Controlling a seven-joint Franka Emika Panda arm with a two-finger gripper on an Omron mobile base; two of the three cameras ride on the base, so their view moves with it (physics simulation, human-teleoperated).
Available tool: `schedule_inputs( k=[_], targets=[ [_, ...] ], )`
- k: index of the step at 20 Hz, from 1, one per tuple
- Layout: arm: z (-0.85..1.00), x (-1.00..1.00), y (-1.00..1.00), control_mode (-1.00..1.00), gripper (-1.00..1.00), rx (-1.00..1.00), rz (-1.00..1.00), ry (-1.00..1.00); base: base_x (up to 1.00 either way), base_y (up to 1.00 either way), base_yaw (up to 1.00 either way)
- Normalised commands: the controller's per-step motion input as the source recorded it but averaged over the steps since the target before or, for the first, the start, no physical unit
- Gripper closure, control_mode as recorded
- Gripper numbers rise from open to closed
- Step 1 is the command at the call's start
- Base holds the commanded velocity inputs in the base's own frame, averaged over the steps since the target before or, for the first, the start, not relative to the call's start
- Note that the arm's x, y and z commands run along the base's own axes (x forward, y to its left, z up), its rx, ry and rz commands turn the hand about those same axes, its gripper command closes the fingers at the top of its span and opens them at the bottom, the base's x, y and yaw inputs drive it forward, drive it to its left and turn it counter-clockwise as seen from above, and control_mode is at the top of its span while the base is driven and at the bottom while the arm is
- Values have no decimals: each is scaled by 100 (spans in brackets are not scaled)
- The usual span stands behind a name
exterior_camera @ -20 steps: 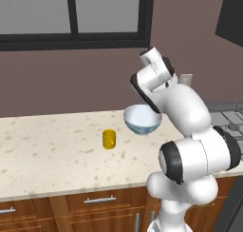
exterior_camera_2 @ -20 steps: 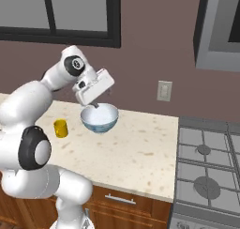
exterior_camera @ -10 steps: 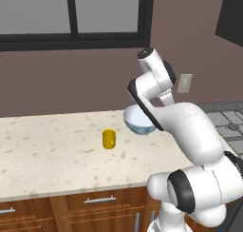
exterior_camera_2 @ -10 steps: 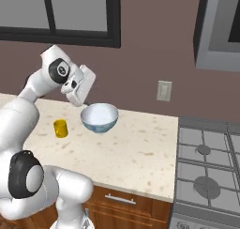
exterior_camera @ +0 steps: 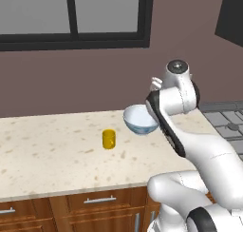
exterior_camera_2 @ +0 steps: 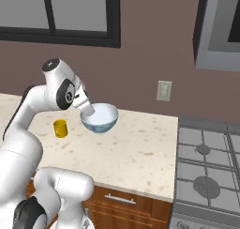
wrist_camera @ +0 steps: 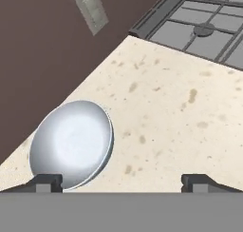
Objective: Clear the mugs and bowl far away from the sink.
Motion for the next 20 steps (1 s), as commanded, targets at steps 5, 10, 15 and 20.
schedule_inputs(
  k=[5, 10, 15, 20],
  targets=[
    [40, -43, 0, -100, -100, -11, 49, 31, 0, 0, 0],
    [45, -18, 11, -100, -100, -6, 45, 18, 0, 0, 0],
    [15, -53, 10, -100, -100, -3, 6, -2, 0, 0, 0],
    [3, -72, 6, -100, -100, -1, 4, -9, 0, 0, 0]
  ],
)
